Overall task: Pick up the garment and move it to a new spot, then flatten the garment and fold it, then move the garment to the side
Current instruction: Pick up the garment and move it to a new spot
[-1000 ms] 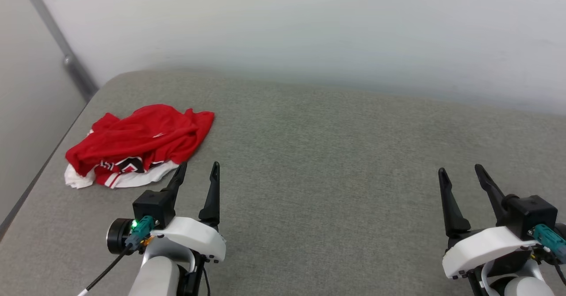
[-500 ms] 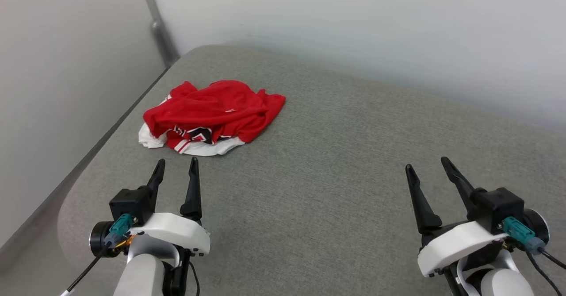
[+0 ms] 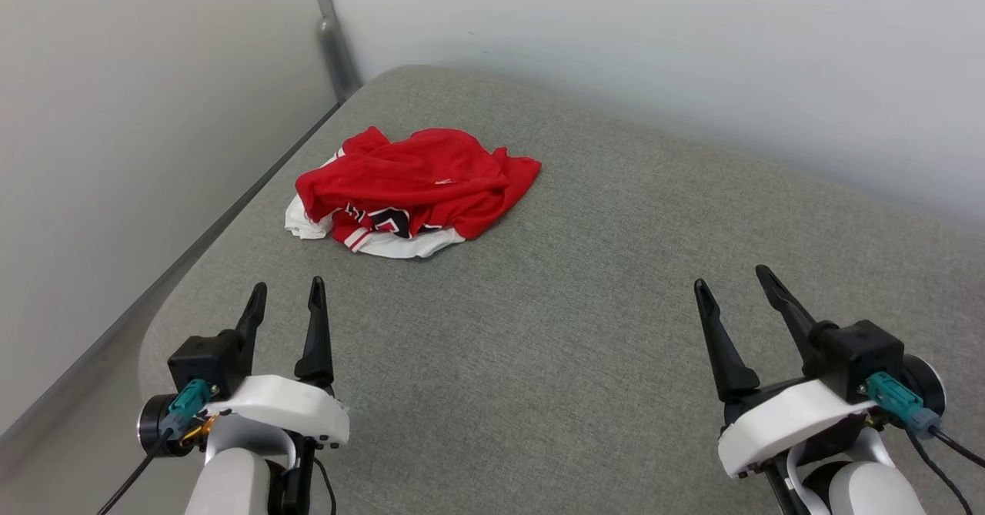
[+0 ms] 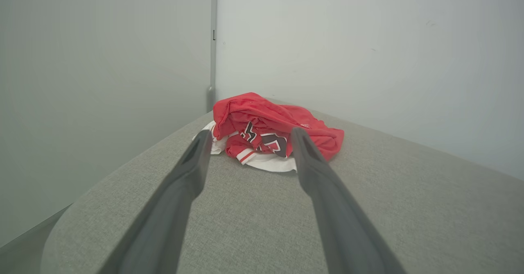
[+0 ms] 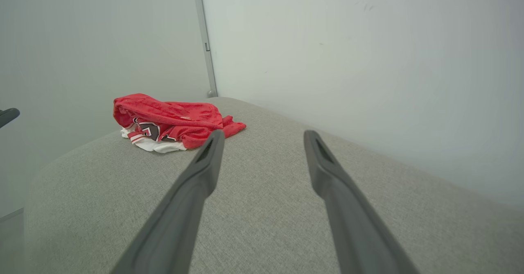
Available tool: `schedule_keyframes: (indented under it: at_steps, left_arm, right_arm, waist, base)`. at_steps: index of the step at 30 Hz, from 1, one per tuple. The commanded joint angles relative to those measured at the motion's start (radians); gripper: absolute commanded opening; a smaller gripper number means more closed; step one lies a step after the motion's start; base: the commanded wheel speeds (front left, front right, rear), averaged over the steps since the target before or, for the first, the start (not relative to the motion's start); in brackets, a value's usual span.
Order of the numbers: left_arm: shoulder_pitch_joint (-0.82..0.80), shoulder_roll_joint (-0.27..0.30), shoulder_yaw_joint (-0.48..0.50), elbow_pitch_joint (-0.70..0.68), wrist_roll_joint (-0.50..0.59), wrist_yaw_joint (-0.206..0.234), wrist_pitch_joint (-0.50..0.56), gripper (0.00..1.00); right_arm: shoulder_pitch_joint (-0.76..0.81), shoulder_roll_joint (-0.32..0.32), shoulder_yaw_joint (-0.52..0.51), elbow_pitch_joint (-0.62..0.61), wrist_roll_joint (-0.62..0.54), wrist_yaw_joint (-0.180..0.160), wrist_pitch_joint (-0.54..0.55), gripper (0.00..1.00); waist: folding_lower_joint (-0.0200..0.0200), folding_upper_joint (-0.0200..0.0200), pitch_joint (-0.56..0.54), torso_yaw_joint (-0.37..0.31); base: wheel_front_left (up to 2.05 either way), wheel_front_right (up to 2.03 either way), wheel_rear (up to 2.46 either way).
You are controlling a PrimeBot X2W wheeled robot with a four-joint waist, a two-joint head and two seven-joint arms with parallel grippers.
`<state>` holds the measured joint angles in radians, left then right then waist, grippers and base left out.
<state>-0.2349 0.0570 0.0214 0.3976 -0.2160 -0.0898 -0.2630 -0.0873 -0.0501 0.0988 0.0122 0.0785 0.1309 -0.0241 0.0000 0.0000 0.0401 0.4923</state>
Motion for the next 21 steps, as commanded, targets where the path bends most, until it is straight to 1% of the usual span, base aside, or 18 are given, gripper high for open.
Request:
schedule_keyframes:
  at_steps: [1,4,7,11,13,16,18,20,21]
  left_arm:
    - [-0.008,0.001,0.006,0.0,-0.006,-0.005,-0.003,1.0]
    - [-0.049,0.013,0.008,0.009,-0.013,-0.015,-0.003,1.0]
    - [-0.119,0.033,0.006,0.028,-0.025,-0.022,-0.001,1.0]
    - [-0.261,0.088,0.015,0.052,-0.056,-0.032,0.04,1.0]
    - [-0.338,0.131,0.023,0.06,-0.072,-0.034,0.077,1.0]
    - [-0.45,0.203,0.027,0.09,-0.106,-0.038,0.175,1.0]
    - [-0.511,0.259,0.014,0.116,-0.126,-0.039,0.281,1.0]
    - [-0.57,0.332,0.002,0.135,-0.153,-0.04,0.379,1.0]
    - [-0.585,0.365,-0.013,0.154,-0.175,-0.041,0.446,1.0]
  right_arm:
    - [-0.013,0.0,0.002,-0.005,-0.004,0.0,0.003,1.0]
    - [-0.022,0.0,0.003,-0.013,-0.009,0.0,0.014,1.0]
    - [-0.035,0.0,0.007,-0.025,-0.02,0.0,0.027,1.0]
    - [-0.068,0.0,0.022,-0.042,-0.038,0.0,0.043,1.0]
    - [-0.087,0.0,0.027,-0.049,-0.042,0.0,0.046,1.0]
    - [-0.12,0.0,0.035,-0.052,-0.052,0.0,0.043,1.0]
    - [-0.136,0.0,0.041,-0.052,-0.065,0.0,0.04,1.0]
    - [-0.155,0.0,0.044,-0.05,-0.07,0.0,0.034,1.0]
    - [-0.164,0.0,0.043,-0.046,-0.07,0.0,0.03,1.0]
  waist:
    - [0.0,0.0,0.003,-0.004]
    - [0.0,0.0,0.021,-0.019]
    - [0.0,0.0,0.055,-0.047]
    - [0.0,0.0,0.124,-0.11]
    - [0.0,0.0,0.165,-0.15]
    - [0.0,0.0,0.233,-0.211]
    - [0.0,0.0,0.279,-0.251]
    - [0.0,0.0,0.326,-0.293]
    - [0.0,0.0,0.345,-0.313]
  base:
    - [0.0,0.0,0.0]
    - [0.0,0.0,0.0]
    - [0.0,0.0,0.0]
    - [0.0,0.0,0.0]
    - [0.0,0.0,0.0]
    - [0.0,0.0,0.0]
    - [0.0,0.0,0.0]
    - [0.0,0.0,0.0]
    - [0.0,0.0,0.0]
